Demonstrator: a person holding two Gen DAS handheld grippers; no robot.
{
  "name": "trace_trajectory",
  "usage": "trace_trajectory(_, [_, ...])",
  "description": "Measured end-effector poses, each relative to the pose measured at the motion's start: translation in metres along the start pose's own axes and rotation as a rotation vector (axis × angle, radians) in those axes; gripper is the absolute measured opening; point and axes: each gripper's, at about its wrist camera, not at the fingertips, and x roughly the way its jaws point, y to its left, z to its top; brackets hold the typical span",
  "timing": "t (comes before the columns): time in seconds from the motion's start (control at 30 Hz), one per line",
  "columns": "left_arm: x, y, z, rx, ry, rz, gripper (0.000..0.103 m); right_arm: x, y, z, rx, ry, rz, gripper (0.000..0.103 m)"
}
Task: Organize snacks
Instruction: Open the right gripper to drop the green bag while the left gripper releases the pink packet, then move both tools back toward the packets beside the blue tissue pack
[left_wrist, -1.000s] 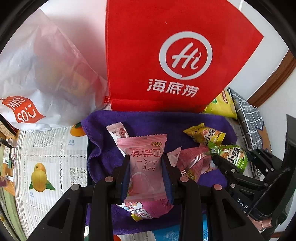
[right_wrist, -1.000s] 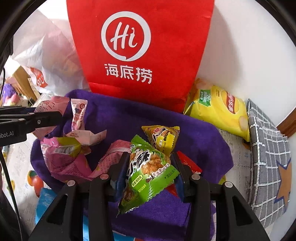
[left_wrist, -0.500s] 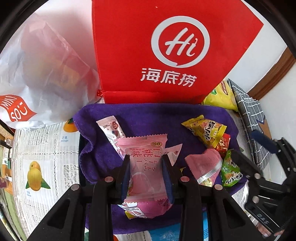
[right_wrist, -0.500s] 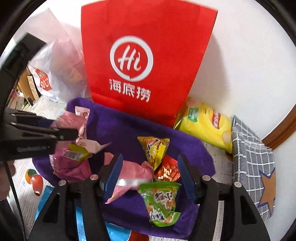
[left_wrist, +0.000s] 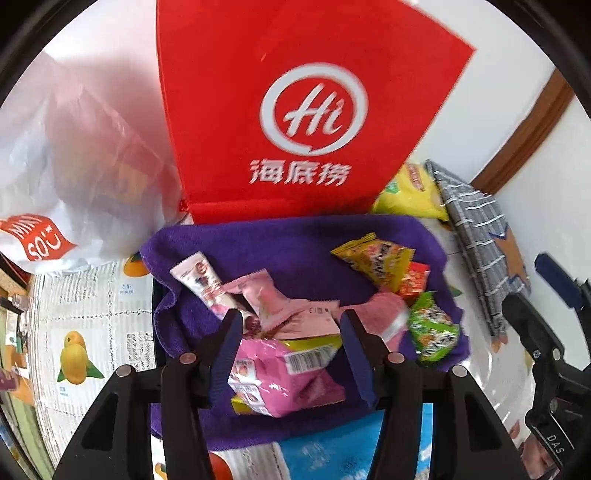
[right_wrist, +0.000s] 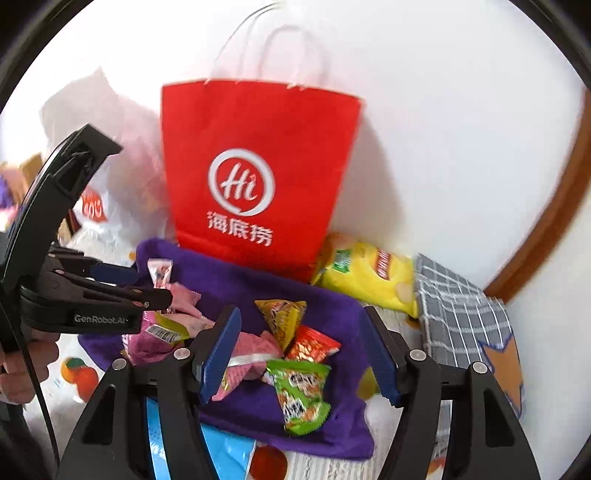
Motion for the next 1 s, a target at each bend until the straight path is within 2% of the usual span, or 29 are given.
trace_trajectory(0.17, [-0.037, -0.018, -0.008, 0.045, -0.076, -0.017, 0.060, -0.045, -0.015, -0.023, 0.099, -0.034, -0.034, 0.066])
trace_trajectory(0.27, [-0.055, -0.030, -0.020, 0.062, -0.100, -0.033, 0.060, -0.070, -0.017, -0.038, 0.117, -0.041, -0.052, 0.066])
trace_trajectory(0.6, [-0.100, -0.041, -0.093, 0.079, -0.124, -0.029, 0.060, -0.139, -0.013, -0.088, 0.169, -0.079, -0.033, 0.068])
trace_trajectory(0.83, [-0.122, -0.040, -0.137, 0.058, -0.152, -0.024, 0.065, -0.170, -0.005, -0.116, 0.176, -0.098, -0.011, 0.071])
trace_trajectory(1.0, [-0.129, -0.036, -0.164, 0.047, -0.183, 0.006, 0.069, -0.173, 0.000, -0.137, 0.185, -0.104, 0.010, 0.074])
